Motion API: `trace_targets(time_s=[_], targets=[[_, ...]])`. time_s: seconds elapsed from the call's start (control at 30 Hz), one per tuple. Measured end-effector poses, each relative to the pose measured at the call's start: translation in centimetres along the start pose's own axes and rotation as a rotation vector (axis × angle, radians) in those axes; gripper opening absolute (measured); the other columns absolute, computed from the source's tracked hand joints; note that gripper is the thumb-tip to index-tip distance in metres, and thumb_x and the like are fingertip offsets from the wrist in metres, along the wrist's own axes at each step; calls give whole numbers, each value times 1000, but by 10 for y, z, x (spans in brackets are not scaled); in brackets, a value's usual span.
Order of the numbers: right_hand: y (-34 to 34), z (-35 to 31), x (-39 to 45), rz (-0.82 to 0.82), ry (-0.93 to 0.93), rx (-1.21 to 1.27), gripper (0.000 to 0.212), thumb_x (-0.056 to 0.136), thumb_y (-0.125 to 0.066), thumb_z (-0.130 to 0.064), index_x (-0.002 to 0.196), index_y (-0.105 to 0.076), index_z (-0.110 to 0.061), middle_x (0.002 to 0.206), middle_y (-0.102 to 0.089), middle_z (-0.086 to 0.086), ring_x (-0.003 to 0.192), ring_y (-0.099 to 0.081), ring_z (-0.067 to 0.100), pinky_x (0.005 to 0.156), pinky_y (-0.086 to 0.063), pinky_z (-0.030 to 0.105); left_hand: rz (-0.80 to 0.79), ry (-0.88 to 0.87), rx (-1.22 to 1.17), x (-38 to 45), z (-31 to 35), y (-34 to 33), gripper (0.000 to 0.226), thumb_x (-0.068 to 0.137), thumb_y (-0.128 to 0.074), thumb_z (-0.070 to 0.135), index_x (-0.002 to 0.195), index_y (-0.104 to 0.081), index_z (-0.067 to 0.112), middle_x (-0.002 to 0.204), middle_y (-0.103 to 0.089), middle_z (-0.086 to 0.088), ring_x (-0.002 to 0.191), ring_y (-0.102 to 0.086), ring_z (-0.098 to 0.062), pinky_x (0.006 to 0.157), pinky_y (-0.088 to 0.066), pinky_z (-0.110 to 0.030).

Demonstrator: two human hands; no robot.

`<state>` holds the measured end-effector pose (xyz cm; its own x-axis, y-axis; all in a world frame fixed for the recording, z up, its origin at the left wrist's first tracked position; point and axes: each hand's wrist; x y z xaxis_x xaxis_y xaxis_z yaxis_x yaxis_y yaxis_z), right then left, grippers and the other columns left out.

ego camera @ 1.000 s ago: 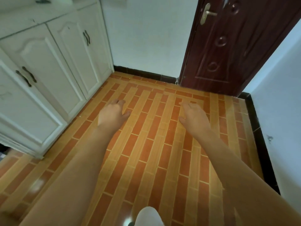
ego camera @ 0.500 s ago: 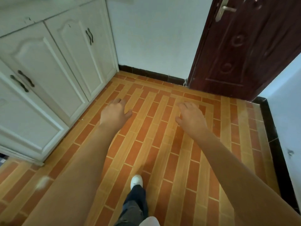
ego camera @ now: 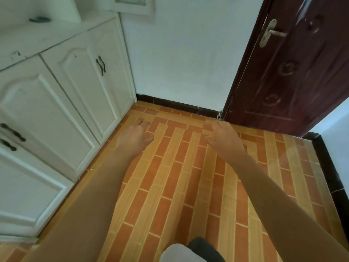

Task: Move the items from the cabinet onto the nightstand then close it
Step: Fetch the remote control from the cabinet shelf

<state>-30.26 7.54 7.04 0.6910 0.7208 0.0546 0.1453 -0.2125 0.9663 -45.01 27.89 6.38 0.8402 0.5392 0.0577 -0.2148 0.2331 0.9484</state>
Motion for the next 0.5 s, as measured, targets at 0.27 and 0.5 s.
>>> trace_targets(time_s=[0.27, 0.5], targets=[[-9, 19, 132, 16, 60, 45, 50, 90, -49, -17, 138, -37, -13, 140, -44, 7, 133, -33, 24, 110, -28, 36, 47, 39, 26, 118, -24, -3, 45, 92, -49, 32, 133, -46, 15, 128, -52, -9, 115, -48, -27, 87, -41, -35], [-3, 45, 269, 28, 105, 47, 45, 93, -47, -19, 137, -38, -15, 140, -44, 6, 132, -33, 23, 108, -28, 35, 139, 155, 19, 243, -27, -5, 43, 90, -50, 35, 129, -50, 17, 119, -56, -7, 110, -51, -25, 81, -42, -35]])
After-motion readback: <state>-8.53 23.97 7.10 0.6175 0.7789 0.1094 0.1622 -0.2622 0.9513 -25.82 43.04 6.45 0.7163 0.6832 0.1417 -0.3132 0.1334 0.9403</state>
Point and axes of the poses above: each hand's wrist, its own x-axis towards the middle knuckle, its own y-axis out of the back of the hand, z = x × y
